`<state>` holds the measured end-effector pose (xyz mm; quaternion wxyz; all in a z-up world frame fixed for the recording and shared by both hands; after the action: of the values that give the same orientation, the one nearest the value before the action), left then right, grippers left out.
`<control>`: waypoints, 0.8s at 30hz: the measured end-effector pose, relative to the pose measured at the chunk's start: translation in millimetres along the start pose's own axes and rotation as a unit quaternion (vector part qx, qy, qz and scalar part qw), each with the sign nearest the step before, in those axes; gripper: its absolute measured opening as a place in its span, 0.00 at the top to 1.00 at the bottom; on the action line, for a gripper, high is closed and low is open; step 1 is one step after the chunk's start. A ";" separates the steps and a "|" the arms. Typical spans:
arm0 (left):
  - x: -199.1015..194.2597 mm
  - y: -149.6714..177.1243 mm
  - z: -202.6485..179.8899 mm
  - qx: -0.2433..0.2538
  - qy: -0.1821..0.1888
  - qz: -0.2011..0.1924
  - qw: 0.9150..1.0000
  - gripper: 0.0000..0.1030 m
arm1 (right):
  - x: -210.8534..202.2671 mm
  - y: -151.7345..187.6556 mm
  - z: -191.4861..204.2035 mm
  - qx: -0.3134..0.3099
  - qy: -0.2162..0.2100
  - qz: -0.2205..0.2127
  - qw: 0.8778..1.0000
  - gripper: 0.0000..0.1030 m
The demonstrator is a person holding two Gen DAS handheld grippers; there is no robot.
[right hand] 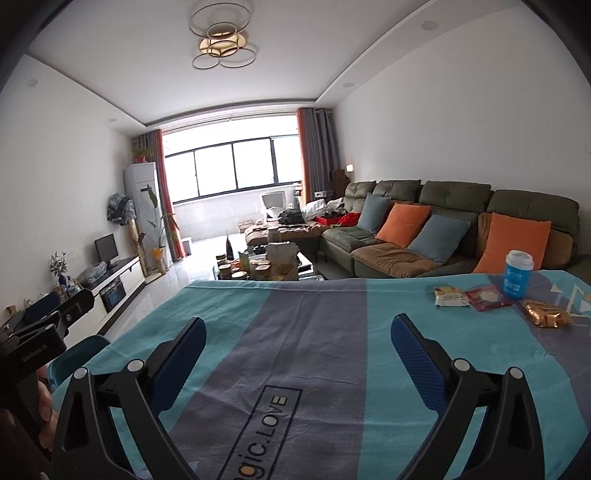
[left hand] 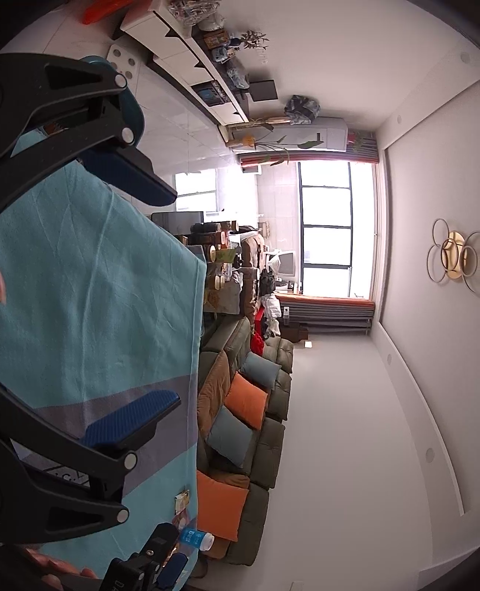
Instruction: Collect trash
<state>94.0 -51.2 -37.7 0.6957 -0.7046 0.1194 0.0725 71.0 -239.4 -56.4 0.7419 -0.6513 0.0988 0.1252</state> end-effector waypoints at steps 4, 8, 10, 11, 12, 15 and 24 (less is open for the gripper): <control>-0.8 -1.7 -2.3 0.004 0.000 -0.006 1.000 0.05 | -1.9 -0.9 -1.6 0.003 0.001 -0.003 1.000 0.06; -2.0 -2.9 -3.9 0.006 0.002 -0.010 1.000 0.05 | -2.5 -1.5 -3.6 0.005 0.002 -0.004 1.000 0.06; -1.4 -2.5 -6.1 0.008 0.003 -0.009 1.000 0.05 | -2.9 -1.0 -4.8 0.007 0.001 -0.003 1.000 0.06; -0.7 -2.4 -6.0 0.006 0.003 -0.009 1.000 0.05 | -3.5 -1.3 -4.4 0.008 0.003 -0.004 1.000 0.06; 0.2 -3.2 -6.3 0.005 0.004 -0.009 1.000 0.05 | -4.2 -1.3 -5.2 0.009 0.004 -0.004 1.000 0.06; 1.8 -3.2 -6.5 0.004 0.003 -0.010 1.000 0.05 | -4.8 -2.0 -5.7 0.010 0.004 -0.005 1.000 0.06; -0.1 -4.0 -2.3 -0.007 0.003 -0.012 1.000 0.05 | -6.9 -2.9 -4.0 0.009 0.007 -0.008 1.000 0.06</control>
<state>94.8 -53.5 -33.8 0.6914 -0.7109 0.1123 0.0629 65.4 -244.1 -52.1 0.7479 -0.6462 0.1000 0.1139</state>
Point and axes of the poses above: each gripper's, at about its wrist camera, not at the fingertips, and x roughly the way its jaws point, z to its left, y to its underside, the point moved 9 cm from there along x, roughly the way its jaws point, and after that the axes turned 2 degrees about z, right-handed, at the moved point
